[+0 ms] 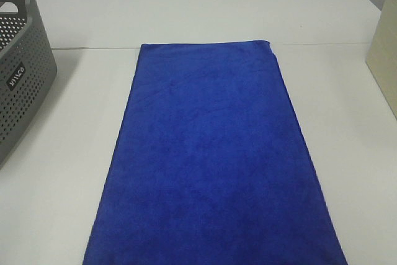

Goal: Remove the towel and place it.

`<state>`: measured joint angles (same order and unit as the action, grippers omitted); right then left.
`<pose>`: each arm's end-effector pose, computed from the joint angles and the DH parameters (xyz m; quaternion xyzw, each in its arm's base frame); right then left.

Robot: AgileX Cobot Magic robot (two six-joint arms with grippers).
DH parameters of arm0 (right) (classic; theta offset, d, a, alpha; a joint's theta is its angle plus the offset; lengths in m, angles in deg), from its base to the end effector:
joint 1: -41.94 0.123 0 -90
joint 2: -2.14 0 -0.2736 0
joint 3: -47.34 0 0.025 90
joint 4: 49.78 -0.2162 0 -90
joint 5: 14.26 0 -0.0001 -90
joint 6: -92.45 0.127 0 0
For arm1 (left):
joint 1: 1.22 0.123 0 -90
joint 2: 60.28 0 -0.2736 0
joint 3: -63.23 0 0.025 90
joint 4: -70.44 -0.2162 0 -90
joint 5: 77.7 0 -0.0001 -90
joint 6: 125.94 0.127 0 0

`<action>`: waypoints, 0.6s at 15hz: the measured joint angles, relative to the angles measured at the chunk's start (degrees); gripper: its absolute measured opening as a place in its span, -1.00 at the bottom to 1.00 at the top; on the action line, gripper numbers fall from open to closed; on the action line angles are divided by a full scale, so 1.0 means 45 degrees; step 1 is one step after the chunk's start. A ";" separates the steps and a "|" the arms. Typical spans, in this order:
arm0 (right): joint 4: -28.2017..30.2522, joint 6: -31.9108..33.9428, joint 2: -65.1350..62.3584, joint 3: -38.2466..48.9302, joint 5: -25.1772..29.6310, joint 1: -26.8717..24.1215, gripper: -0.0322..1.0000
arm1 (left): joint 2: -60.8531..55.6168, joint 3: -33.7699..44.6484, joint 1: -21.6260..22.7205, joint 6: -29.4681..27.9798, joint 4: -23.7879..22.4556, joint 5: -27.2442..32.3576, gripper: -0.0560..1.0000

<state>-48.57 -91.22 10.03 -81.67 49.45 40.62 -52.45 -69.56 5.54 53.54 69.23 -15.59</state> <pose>0.0080 -0.0026 0.2252 -0.0175 0.8769 -0.0314 0.4794 0.0044 0.0029 0.2466 -0.0548 0.8515 0.0389 0.5200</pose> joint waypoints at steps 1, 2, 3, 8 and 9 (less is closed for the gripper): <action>0.0000 0.0000 0.0000 0.0000 0.0000 0.0000 0.21 | 0.0000 0.0000 -0.0255 0.0025 0.0000 0.0000 0.35; 0.0000 0.0000 0.0000 0.0000 0.0000 0.0000 0.21 | 0.0000 0.0000 -0.0420 0.0025 0.0000 0.0000 0.35; -0.0025 0.0000 0.0000 0.0000 0.0000 0.0000 0.21 | 0.0000 0.0000 -0.0458 0.0025 0.0076 0.0000 0.35; -0.0395 0.0000 0.0000 0.0000 0.0000 0.0000 0.21 | 0.0000 0.0000 -0.0458 0.0038 0.0586 0.0000 0.35; -0.0395 0.0000 0.0000 0.0000 0.0000 0.0000 0.21 | 0.0000 0.0000 -0.0458 0.0038 0.0586 0.0000 0.35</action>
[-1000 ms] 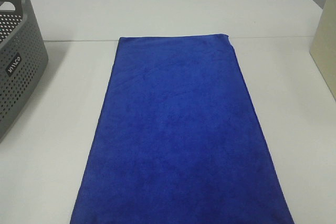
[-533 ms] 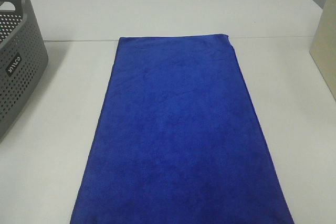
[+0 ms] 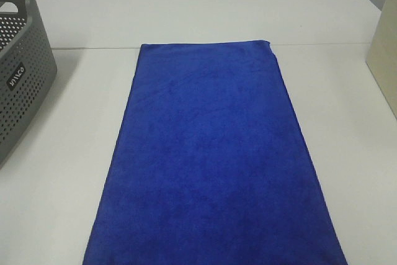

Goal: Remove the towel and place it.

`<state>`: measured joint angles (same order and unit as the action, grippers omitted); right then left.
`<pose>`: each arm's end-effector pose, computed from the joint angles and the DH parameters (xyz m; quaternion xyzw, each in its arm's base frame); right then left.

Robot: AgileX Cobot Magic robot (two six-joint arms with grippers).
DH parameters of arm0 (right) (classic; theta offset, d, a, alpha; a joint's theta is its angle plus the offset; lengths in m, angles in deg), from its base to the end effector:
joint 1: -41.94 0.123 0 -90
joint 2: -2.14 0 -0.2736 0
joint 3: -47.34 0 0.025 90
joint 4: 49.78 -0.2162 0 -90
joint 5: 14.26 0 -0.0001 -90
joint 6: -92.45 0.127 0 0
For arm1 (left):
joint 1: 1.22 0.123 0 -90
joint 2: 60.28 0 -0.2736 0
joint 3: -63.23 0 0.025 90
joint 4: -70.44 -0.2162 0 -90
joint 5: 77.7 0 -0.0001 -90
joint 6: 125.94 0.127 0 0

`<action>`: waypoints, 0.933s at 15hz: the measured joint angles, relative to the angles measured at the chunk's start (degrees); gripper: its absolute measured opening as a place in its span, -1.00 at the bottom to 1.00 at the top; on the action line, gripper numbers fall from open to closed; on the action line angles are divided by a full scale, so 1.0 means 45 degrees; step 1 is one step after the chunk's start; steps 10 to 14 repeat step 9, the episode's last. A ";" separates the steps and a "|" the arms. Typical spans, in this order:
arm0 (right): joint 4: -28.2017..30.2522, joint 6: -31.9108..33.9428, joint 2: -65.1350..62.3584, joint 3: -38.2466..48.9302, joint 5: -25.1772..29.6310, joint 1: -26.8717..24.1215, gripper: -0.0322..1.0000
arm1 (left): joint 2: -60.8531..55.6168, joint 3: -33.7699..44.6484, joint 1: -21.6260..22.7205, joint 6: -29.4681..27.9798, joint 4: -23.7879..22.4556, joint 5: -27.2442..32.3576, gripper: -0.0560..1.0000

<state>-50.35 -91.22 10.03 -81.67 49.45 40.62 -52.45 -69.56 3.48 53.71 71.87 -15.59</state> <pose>0.0081 0.0009 0.2252 -0.0182 0.8769 -0.0159 0.4801 0.0050 -0.0024 0.2466 -0.0368 0.8525 0.0073 0.5214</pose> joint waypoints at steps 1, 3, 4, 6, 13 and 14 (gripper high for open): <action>0.0000 0.0000 0.0000 0.0000 0.0000 0.0000 0.21 | 0.0000 0.0000 0.0000 0.0000 0.0000 0.0000 0.35; 0.0000 0.0000 0.0000 0.0000 0.0000 0.0000 0.21 | 0.0000 0.0000 0.0000 0.0000 0.0000 0.0000 0.35; 0.0000 0.0000 0.0000 0.0000 0.0000 0.0000 0.21 | 0.0000 0.0000 0.0000 0.0000 0.0000 0.0000 0.35; 0.0000 0.0000 0.0000 0.0000 0.0000 0.0000 0.21 | 0.0000 0.0000 0.0000 0.0000 0.0000 0.0000 0.35; 0.0000 0.0000 0.0000 0.0000 0.0000 0.0000 0.21 | 0.0000 0.0000 0.0000 0.0000 0.0013 0.0000 0.35; 0.0000 0.0000 0.0000 0.0000 0.0000 0.0000 0.21 | 0.0000 0.0000 0.0000 0.0000 0.0013 0.0000 0.35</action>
